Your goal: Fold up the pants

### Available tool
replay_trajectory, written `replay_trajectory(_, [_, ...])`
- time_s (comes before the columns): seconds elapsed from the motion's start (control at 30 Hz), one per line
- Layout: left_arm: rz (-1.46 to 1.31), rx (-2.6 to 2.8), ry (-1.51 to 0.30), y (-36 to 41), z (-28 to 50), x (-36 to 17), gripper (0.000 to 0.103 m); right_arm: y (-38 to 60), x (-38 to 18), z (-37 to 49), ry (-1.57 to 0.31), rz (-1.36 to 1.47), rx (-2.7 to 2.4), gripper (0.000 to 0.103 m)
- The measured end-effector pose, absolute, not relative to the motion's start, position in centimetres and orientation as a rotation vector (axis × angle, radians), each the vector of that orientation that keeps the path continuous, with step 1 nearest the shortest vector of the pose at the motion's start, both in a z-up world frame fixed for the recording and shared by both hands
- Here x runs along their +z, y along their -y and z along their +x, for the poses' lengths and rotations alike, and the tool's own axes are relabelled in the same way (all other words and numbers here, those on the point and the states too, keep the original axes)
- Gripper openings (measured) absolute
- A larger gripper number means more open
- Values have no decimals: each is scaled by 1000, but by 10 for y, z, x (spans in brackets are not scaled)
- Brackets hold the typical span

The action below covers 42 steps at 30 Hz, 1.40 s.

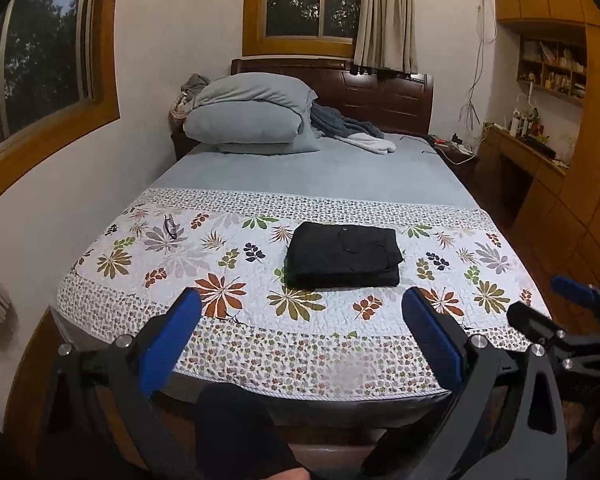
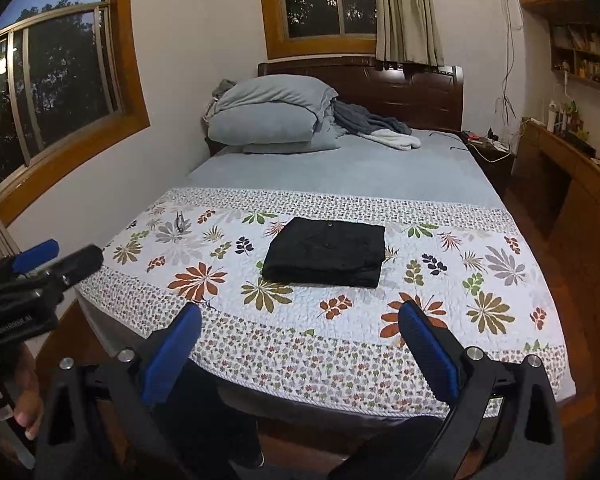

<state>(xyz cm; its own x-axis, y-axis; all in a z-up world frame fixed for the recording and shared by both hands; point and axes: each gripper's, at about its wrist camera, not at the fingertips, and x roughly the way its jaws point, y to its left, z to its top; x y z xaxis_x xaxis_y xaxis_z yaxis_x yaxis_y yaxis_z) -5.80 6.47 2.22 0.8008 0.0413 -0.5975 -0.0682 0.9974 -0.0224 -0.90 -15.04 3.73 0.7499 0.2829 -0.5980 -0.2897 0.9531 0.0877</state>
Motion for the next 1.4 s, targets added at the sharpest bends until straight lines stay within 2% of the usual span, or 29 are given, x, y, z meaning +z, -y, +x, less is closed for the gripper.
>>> replay_trajectory(0.47, [-71, 7, -648, -63, -45, 31, 100, 148, 39, 6, -673, 5, 335, 99])
replay_trajectory(1.4, [-75, -12, -684, -55, -27, 16, 100, 154, 29, 22, -691, 18, 305, 99])
